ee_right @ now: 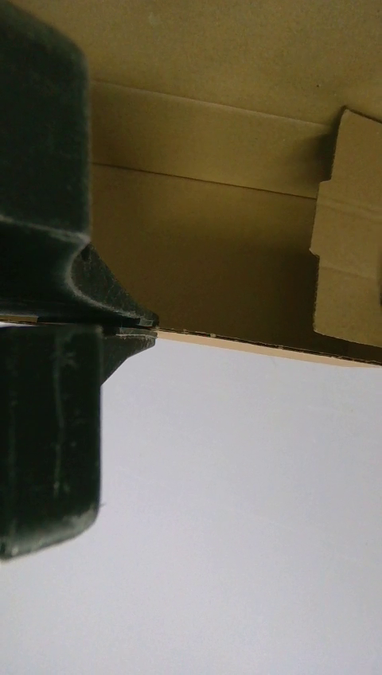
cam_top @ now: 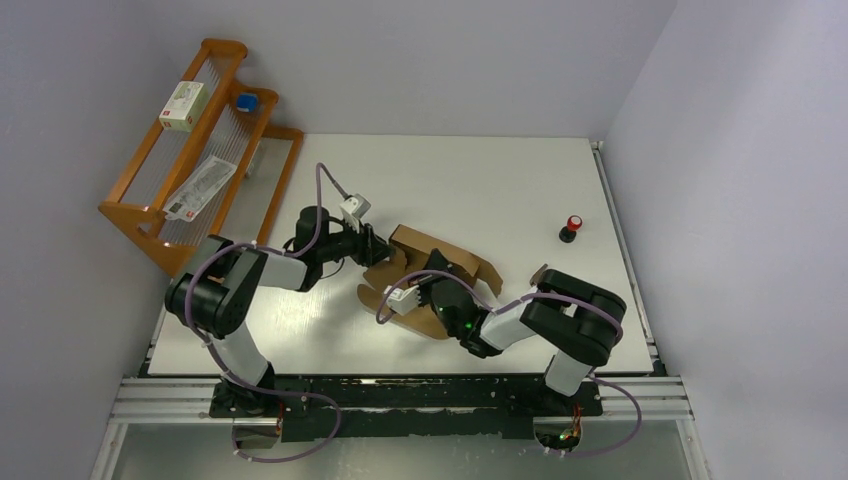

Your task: Fold the paper box

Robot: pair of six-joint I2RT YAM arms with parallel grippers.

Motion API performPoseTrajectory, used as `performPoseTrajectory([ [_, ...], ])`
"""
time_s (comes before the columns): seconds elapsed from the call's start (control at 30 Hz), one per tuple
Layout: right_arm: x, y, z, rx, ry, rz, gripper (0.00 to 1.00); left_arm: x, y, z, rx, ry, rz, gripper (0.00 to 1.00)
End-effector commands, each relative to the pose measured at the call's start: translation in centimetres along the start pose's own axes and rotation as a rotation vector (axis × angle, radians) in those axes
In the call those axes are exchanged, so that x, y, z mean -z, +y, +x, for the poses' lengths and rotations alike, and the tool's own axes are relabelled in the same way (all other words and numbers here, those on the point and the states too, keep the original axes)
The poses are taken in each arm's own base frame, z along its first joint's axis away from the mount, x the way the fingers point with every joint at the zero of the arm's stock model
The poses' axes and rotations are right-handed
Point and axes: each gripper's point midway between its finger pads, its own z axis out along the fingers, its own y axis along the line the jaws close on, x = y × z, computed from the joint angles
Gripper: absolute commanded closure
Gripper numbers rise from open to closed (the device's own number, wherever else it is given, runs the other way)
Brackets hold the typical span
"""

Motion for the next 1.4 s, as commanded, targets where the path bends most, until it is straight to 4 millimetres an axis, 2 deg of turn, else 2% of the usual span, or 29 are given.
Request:
performPoseTrajectory([
  [0.0,0.1,0.7,-0.4,0.025,-0.013,-0.007,1.0,-0.6,-0.1,-0.5,-0.045,-0.045,0.01,0.51],
  [0.2,0.1,0.7,-0.7,0.023,-0.021,-0.017,1.0,-0.6,0.6,-0.6,-0.07,-0.061,-0.043,0.51],
  [0.37,0.1,0.9,-1.0,0.033,-0.028,-0.018,1.0,-0.6,1.1,-0.8,-0.089,-0.081,-0.08,0.47],
  [0.7,0.1,0.8,-1.1,0.036,-0.034,-0.018,1.0,-1.6,0.8,-1.1,-0.113,-0.137,-0.058,0.44],
  [0.93,0.0,0.9,-1.3,0.056,-0.033,-0.02,1.0,-1.8,0.9,-1.0,-0.105,-0.179,-0.075,0.5],
  [1.17,0.1,1.0,-1.9,0.048,-0.051,-0.021,1.0,-2.4,0.9,-1.3,-0.1,-0.228,-0.107,0.52],
  [1.37,0.2,1.0,-2.0,0.049,-0.055,-0.019,1.0,-2.0,1.2,-1.8,-0.085,-0.284,-0.157,0.59],
])
